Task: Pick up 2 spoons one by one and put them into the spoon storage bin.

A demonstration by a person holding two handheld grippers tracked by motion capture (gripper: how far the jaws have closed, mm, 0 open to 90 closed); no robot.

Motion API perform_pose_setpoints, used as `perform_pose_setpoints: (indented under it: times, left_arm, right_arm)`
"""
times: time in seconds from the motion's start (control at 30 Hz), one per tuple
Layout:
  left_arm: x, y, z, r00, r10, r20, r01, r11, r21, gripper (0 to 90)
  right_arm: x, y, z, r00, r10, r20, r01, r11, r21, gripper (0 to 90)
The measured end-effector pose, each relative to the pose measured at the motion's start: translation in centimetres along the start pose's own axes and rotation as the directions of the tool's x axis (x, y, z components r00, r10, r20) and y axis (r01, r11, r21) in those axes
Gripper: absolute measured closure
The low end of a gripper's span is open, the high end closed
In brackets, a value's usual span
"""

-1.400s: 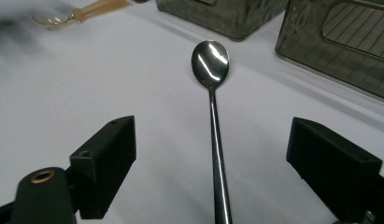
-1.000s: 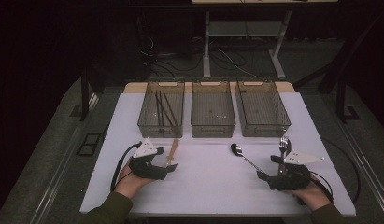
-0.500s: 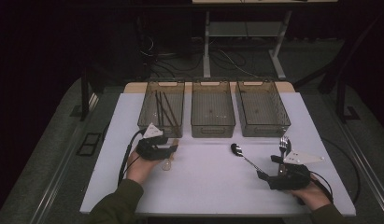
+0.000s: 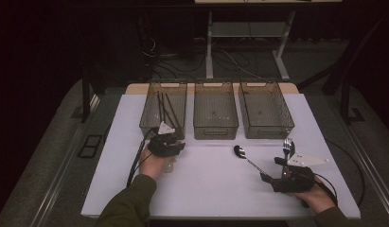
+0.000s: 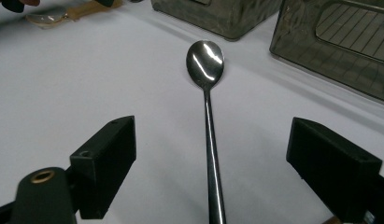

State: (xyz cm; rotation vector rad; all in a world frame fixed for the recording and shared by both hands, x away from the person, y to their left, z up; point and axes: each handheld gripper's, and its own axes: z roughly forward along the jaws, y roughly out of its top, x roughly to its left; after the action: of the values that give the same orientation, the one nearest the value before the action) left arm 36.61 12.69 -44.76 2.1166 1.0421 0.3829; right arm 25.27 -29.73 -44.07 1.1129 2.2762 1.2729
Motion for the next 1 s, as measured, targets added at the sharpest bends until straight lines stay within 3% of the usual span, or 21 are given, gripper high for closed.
perform_pose_setpoints:
  times: [0.43, 0.6, 1.0]
  left_arm:
    - [-0.13, -0.19, 0.19, 0.9994, 0.029, -0.018, -0.029, 0.9993, 0.026, 61.8]
    - [0.24, -0.23, 0.05, 0.9995, 0.03, -0.006, -0.03, 0.9992, 0.028, 71.3]
    - [0.28, -0.01, 0.04, 0.9994, 0.034, -0.006, -0.034, 0.9984, 0.045, 73.4]
  right_arm:
    - [-0.01, 0.05, -0.04, 1.0, -0.006, 0.002, 0.006, 1.0, -0.002, 15.6]
    - [0.02, 0.03, -0.04, 1.0, -0.006, 0.001, 0.006, 1.0, 0.004, 15.6]
    - [0.08, 0.03, 0.01, 0.9999, -0.017, 0.002, 0.017, 1.0, 0.008, 15.6]
